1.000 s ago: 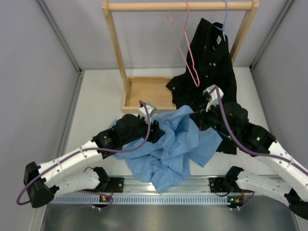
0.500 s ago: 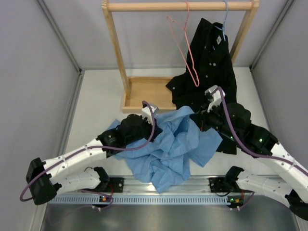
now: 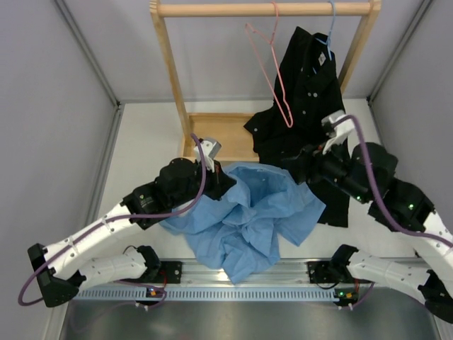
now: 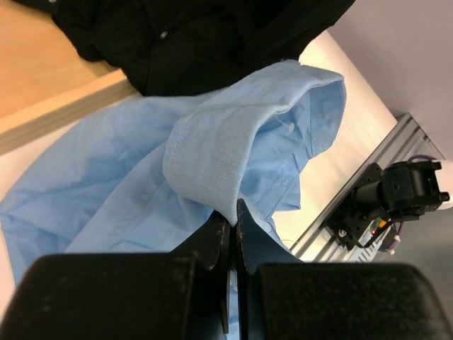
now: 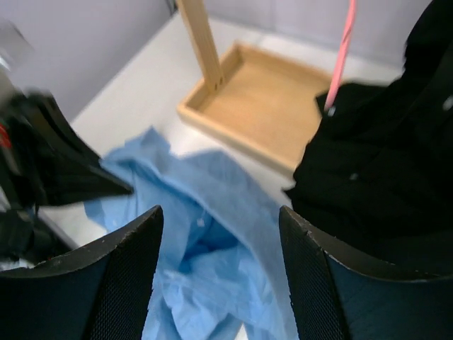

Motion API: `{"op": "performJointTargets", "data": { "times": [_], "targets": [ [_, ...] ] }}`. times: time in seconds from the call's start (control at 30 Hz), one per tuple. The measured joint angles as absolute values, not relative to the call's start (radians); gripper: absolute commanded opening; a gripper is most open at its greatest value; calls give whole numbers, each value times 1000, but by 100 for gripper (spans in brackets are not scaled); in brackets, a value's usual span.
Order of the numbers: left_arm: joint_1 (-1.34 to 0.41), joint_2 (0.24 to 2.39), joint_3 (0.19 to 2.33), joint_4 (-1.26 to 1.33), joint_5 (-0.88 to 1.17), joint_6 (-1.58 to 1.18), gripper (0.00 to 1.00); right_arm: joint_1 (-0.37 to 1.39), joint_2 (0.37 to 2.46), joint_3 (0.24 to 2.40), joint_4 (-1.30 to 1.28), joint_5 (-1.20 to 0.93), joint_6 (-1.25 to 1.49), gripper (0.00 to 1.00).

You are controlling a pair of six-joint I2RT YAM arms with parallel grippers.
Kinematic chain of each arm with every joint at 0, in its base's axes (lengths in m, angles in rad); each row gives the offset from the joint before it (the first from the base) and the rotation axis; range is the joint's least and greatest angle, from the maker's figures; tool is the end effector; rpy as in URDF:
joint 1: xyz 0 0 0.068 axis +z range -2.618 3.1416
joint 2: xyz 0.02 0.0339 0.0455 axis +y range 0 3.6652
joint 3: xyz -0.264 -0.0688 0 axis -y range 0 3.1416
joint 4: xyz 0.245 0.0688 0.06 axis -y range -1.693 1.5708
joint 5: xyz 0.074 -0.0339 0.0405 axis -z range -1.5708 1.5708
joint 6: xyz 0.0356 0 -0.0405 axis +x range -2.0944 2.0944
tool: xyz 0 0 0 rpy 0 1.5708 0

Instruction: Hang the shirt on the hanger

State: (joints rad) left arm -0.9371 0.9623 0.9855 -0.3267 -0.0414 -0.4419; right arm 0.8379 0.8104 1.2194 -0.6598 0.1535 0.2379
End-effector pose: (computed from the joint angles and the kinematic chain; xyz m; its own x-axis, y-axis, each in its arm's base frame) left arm 0.1298 -0.1742 0.3630 -0.4943 -0.0489 -0.8679 0.6310 0.6666 -0.3969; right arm 0.1009 0.1039 0.4302 -0.3111 0.0025 -0.9504 -0.5784 0.7930 0.1914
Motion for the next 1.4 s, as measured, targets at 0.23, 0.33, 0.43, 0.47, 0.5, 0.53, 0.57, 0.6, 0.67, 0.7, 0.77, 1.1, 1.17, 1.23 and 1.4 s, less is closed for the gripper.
{"op": "performJointTargets", "data": {
  "times": [0.23,0.33,0.43,0.47,0.5,0.53,0.57,0.6,0.67,0.7,0.77,1.1,1.17,1.23,1.4],
  "targets": [
    [-937,963,986,-377,-46,-480,0,813,1034,1681,-739,274,116,69],
    [-937,963,986,-377,-46,-492,0,711,1179,1837,-772,263,69,69],
    [-937,963,986,-378,-46,-505,0,584,1305,1917,-795,170,40,68],
    [-937,962,985,-377,-45,-509,0,549,1351,1937,-801,138,27,67],
    [-937,962,984,-377,-44,-514,0,521,1397,1955,-809,114,15,66],
    [-937,962,981,-377,-42,-519,0,502,1439,1977,-823,93,3,65],
    [-937,962,976,-377,-41,-522,0,489,1482,1997,-829,70,-8,65],
    [-937,962,970,-377,-41,-525,0,479,1519,2014,-835,51,-16,65],
    [-937,960,957,-377,-39,-527,0,469,1586,2053,-850,17,-28,56],
    [-937,956,948,-378,-39,-527,0,466,1608,2065,-857,4,-30,53],
    [-937,946,934,-381,-39,-529,0,456,1646,2086,-862,-19,-39,37],
    [-937,901,921,-387,-39,-530,0,447,1677,2103,-862,-48,-37,13],
    [-937,901,916,-387,-39,-530,0,447,1677,2102,-860,-47,-30,6],
    [-937,901,910,-387,-39,-530,0,447,1677,2101,-859,-47,-22,1],
    [-937,901,905,-389,-39,-533,0,447,1660,2072,-835,-36,41,0]
  ]
}}
